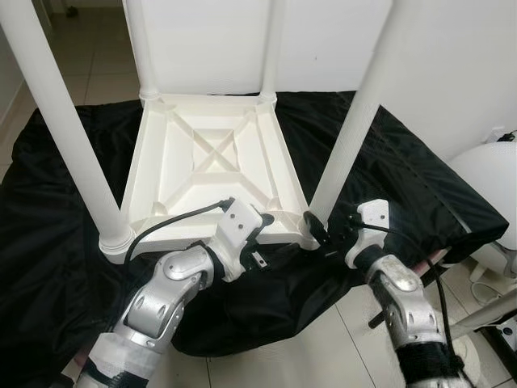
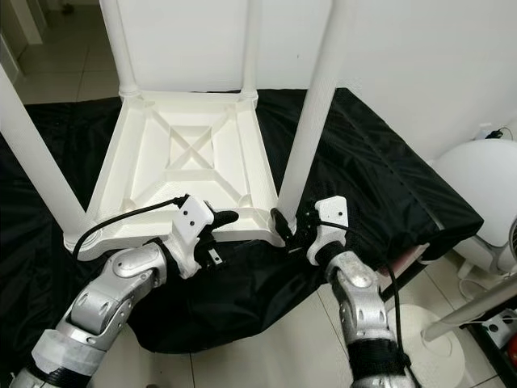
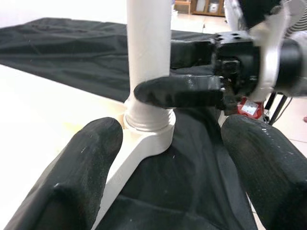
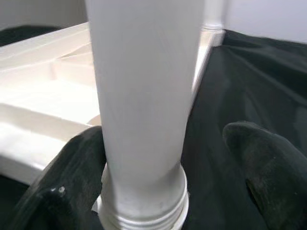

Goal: Building children table

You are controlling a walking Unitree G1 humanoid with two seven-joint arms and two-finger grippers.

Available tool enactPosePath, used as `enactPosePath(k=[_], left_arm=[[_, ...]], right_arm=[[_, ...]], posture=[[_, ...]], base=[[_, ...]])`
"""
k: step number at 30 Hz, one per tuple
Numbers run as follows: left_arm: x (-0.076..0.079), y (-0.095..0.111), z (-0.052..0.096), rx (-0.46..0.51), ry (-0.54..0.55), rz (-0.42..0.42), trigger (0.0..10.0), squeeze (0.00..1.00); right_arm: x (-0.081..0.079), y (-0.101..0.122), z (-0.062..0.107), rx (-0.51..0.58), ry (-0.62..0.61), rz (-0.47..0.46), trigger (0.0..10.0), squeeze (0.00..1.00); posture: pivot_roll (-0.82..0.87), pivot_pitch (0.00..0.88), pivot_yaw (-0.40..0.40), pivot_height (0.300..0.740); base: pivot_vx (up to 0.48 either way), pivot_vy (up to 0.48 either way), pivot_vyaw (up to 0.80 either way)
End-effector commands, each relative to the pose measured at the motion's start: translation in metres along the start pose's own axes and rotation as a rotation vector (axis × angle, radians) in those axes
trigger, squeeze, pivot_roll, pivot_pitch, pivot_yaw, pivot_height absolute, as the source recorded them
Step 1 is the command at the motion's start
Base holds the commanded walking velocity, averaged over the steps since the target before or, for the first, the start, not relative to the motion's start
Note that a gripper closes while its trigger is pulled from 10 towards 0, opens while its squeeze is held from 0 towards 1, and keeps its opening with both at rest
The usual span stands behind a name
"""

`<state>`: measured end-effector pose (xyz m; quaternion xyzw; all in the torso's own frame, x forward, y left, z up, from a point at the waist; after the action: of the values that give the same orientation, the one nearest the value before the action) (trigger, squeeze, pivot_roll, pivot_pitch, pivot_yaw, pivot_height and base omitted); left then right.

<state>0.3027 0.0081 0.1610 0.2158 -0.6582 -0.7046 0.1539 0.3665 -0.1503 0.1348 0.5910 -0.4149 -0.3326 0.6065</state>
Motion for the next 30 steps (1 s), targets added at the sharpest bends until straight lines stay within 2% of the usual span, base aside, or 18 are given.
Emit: enactPosePath(k=[1, 4, 9, 14, 15, 16, 18, 29, 30], left_arm=[[0.002, -0.003, -0.001, -0.014, -0.018, -0.004, 10.0, 0.0], [0.002, -0.003, -0.001, -0.013, -0.017, -0.005, 10.0, 0.0], [0.002, -0.002, -0.001, -0.009, -0.012, -0.005, 10.0, 0.0], [0.001, -0.002, -0.001, -0.01, -0.009, -0.006, 10.0, 0.0], [0.001, -0.002, -0.001, -0.01, -0.007, -0.006, 10.0, 0.0], [0.001, -0.001, 0.0, -0.009, -0.005, -0.006, 10.0, 0.0], [0.0, -0.001, 0.0, -0.009, -0.001, -0.005, 10.0, 0.0], [-0.001, -0.002, 0.002, -0.01, 0.013, -0.003, 10.0, 0.0], [-0.001, -0.002, 0.002, -0.009, 0.015, 0.0, 10.0, 0.0]], right_arm=[[0.004, -0.006, 0.0, -0.021, 0.025, 0.004, 10.0, 0.0], [0.003, -0.005, -0.003, -0.021, 0.059, 0.012, 10.0, 0.0], [-0.005, -0.005, -0.021, -0.039, 0.172, 0.056, 10.0, 0.0], [-0.008, -0.008, -0.025, -0.055, 0.205, 0.056, 10.0, 0.0], [-0.011, -0.01, -0.028, -0.067, 0.227, 0.058, 4.9, 0.0], [-0.012, -0.013, -0.03, -0.081, 0.243, 0.059, 3.0, 0.0], [-0.015, -0.016, -0.032, -0.099, 0.267, 0.061, 0.0, 0.0], [-0.013, -0.023, -0.03, -0.126, 0.288, 0.058, 0.0, 0.0], [-0.011, -0.023, -0.03, -0.125, 0.272, 0.06, 5.3, 0.0]], posture=[[-0.04, 0.0, -0.043, 0.74], [-0.04, 0.0, -0.044, 0.74], [-0.03, 0.0, -0.048, 0.74], [-0.03, 0.0, -0.049, 0.74], [-0.03, 0.0, -0.049, 0.74], [-0.02, 0.0, -0.05, 0.74], [-0.02, 0.0, -0.05, 0.74], [-0.01, 0.0, -0.063, 0.74], [-0.01, 0.0, -0.064, 0.74]], base=[[0.0, 0.0, 0.0], [0.0, 0.0, 0.0], [0.0, 0.0, 0.0], [0.0, 0.0, 0.0], [0.0, 0.0, 0.0], [0.0, 0.0, 0.0], [0.0, 0.0, 0.0], [0.0, 0.0, 0.0], [0.0, 0.0, 0.0]])
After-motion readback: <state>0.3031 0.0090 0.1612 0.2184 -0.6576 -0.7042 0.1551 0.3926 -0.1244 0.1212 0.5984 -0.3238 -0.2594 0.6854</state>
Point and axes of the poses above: a point about 5 cm out from each wrist's last joint towards the gripper, its own z axis pointing back from the gripper into the wrist, its own y axis along the axis of the wrist's last joint, x = y × z, the point moved 6 cm from there along -z, pointing out of the wrist towards the gripper, and after that the axes turned 1 degree about z, right-handed, at the moved point
